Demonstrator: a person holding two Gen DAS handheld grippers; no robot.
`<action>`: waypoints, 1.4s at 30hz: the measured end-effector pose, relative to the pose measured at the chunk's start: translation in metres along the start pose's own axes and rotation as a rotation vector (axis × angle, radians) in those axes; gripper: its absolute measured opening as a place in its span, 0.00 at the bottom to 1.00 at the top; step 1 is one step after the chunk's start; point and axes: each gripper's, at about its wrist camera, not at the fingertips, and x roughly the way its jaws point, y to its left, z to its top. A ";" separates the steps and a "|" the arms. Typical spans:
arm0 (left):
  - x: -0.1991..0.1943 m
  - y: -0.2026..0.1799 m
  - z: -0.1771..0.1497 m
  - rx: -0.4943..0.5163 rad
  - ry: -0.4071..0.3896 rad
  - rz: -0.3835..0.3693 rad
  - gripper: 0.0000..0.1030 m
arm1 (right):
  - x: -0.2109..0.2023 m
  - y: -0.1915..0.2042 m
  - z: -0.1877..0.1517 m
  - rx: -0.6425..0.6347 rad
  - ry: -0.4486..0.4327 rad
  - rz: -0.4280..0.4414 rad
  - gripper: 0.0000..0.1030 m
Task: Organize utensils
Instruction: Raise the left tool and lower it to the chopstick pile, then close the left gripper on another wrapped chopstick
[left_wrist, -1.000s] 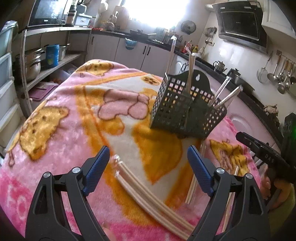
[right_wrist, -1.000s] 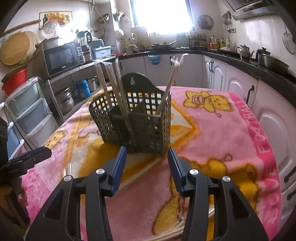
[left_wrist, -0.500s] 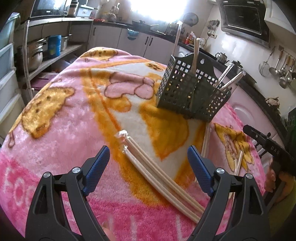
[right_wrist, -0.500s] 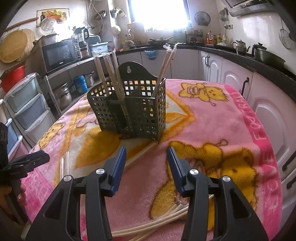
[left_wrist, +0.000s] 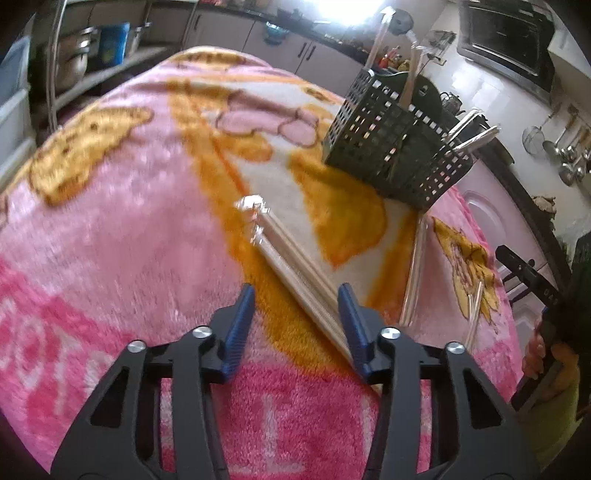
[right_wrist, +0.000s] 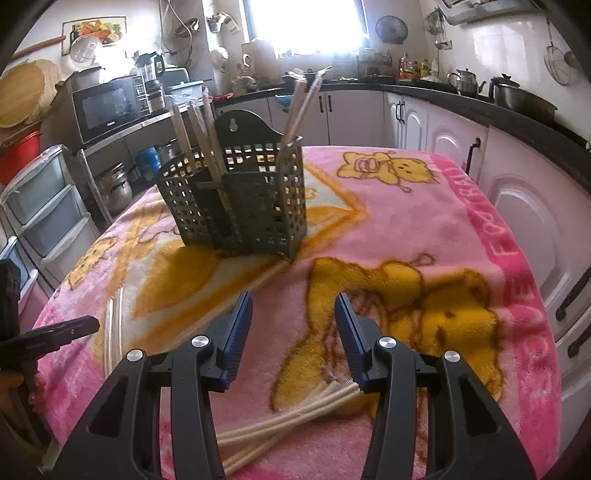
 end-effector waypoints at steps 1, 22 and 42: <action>0.001 0.002 -0.001 -0.011 0.005 -0.007 0.27 | -0.001 -0.002 -0.001 0.001 0.001 -0.005 0.43; 0.026 0.027 0.025 -0.190 0.017 -0.055 0.08 | 0.001 -0.052 -0.033 0.123 0.098 -0.048 0.43; 0.007 0.051 0.022 -0.234 0.003 -0.068 0.07 | 0.044 -0.082 -0.025 0.281 0.190 0.004 0.12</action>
